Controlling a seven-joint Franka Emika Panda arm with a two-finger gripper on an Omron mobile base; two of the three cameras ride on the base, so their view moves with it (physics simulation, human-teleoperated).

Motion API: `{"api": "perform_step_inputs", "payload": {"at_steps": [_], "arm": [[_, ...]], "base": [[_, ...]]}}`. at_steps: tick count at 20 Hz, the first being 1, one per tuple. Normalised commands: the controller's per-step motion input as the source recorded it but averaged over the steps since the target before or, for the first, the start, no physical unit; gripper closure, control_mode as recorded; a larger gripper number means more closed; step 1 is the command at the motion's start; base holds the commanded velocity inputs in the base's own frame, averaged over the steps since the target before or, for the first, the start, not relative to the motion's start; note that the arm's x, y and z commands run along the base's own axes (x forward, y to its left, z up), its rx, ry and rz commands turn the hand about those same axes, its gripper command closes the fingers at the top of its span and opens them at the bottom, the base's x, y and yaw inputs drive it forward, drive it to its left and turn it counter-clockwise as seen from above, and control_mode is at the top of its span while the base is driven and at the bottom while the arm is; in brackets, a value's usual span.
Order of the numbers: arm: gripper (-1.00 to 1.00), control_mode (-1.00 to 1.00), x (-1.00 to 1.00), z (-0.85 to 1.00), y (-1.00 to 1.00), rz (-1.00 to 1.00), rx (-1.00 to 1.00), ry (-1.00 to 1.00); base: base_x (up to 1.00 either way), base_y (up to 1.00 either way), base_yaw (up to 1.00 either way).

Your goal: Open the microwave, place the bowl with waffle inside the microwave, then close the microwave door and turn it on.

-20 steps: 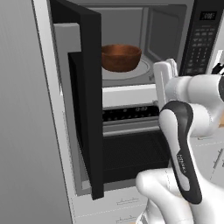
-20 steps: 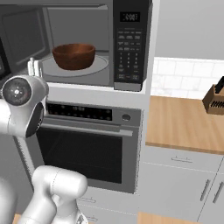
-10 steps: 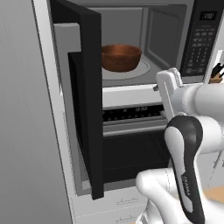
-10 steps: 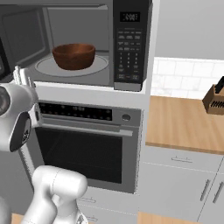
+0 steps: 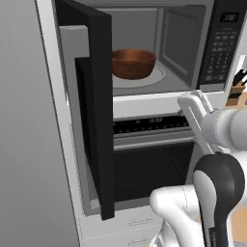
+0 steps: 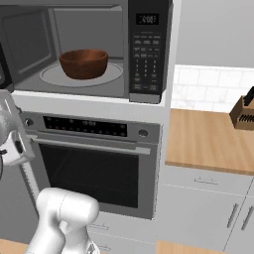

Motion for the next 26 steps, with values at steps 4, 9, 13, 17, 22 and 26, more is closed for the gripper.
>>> {"api": "perform_step_inputs", "payload": {"at_steps": [4,9,13,17,22,26], "arm": [[-1.0,-1.0,-0.56,0.0,0.0,0.0,-0.23,0.0],[-1.0,-1.0,-0.14,-0.23,0.0,0.01,-0.17,-0.04],[-1.0,-1.0,0.4,-0.12,0.0,0.08,0.0,-0.13],[-1.0,-1.0,0.72,-0.23,0.0,0.1,-0.03,-0.11],[-1.0,-1.0,0.73,-0.44,0.08,0.09,-0.13,-0.09],[-1.0,-1.0,0.51,-0.41,0.21,0.07,-0.22,-0.16]], "base": [[0.0,0.0,0.0],[0.0,0.0,0.0],[0.0,0.0,0.0],[0.0,0.0,0.0],[0.0,0.0,0.0],[0.0,0.0,0.0]]}}
